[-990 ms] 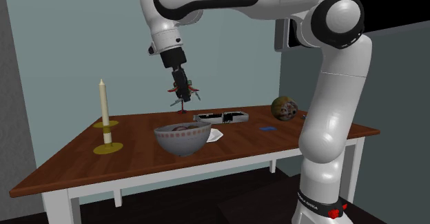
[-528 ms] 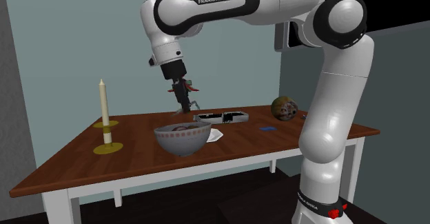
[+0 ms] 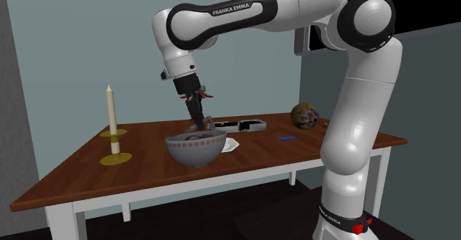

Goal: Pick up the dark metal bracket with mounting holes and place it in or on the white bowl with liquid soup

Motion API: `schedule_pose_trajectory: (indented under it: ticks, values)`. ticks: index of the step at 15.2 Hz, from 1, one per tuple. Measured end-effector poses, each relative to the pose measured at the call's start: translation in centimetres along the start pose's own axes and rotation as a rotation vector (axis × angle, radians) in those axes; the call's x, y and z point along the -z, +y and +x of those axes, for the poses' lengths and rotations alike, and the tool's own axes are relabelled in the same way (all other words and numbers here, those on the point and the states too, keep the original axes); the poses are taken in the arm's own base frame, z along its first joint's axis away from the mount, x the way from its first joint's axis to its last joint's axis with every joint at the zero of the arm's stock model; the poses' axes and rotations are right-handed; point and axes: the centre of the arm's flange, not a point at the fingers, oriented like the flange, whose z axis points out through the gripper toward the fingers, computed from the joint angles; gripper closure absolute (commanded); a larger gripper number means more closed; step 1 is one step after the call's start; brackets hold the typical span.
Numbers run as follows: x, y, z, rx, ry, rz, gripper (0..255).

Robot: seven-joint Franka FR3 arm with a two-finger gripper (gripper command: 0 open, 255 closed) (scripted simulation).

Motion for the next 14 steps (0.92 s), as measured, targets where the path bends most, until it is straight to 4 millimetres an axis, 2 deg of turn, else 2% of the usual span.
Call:
schedule_pose_trajectory:
  ticks: [3, 4, 10, 14]
  values:
    - [0.0, 0.0, 0.0, 0.000, 0.000, 0.000, 255]
    - [0.0, 0.0, 0.0, 0.000, 0.000, 0.000, 0]
    - [0.0, 0.0, 0.0, 0.000, 0.000, 0.000, 0]
    - [3.7, 0.1, 0.2, 0.000, 0.001, 0.000, 0]
